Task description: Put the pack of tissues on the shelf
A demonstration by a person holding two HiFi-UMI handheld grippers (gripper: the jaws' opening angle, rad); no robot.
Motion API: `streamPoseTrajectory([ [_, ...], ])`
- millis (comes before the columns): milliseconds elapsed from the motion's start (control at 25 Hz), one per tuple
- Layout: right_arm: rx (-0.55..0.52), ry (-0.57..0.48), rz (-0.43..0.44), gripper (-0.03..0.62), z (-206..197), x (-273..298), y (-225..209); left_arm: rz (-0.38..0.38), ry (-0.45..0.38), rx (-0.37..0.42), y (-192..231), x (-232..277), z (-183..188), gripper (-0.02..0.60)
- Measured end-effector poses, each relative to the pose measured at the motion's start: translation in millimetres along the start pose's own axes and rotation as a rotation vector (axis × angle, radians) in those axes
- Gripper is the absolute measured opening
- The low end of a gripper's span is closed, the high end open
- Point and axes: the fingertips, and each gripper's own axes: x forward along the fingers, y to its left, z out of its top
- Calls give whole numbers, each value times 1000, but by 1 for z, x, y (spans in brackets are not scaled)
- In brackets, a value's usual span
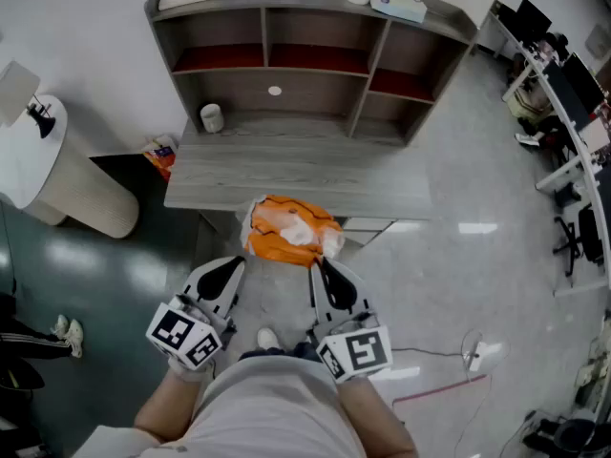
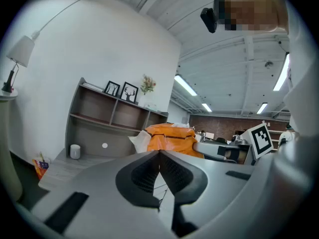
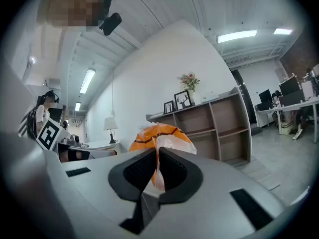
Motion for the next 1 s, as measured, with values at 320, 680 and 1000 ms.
streamPoseTrajectory([
  [320, 9, -7, 3, 32, -2, -4, -9, 12, 19, 5, -4, 6, -6, 17],
  [680, 37, -66, 31, 32, 15, -35, -83, 50, 38, 21, -52, 62, -12, 17],
  [1000, 64, -91, 25, 31, 19, -62, -138, 71, 43, 47, -88, 97, -15, 17],
])
